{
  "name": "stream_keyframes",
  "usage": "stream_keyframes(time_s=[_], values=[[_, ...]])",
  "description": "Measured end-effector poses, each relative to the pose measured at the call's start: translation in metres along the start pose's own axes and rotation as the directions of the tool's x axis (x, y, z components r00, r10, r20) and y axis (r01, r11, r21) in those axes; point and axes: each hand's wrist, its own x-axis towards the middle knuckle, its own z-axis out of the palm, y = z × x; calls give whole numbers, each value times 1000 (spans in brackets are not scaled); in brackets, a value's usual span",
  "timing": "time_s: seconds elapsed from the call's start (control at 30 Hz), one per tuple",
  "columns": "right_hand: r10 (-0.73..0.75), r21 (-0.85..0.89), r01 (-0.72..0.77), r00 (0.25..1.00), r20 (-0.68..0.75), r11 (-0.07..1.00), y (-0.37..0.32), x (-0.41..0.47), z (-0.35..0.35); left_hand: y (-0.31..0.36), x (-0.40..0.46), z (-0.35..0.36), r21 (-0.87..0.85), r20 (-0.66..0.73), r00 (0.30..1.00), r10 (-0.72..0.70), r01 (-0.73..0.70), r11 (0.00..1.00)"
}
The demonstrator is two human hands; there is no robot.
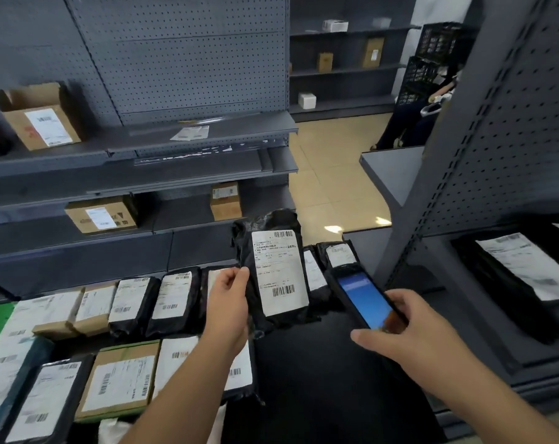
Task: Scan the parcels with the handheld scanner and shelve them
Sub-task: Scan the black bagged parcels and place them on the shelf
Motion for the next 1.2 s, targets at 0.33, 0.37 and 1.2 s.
stream_keyframes(time_s=[0.33,0.37,1.2], values=[[74,163,-15,928,-365,986,38,-40,-77,15,-48,109,-22,293,953,-80,90,996],[85,186,-12,917,-390,982,43,-46,-85,15,-55,120,-10,318,944,-83,91,996],[413,497,-3,560,-718,868,288,-263,-341,-127,-341,455,184,715,665,-215,118,976]])
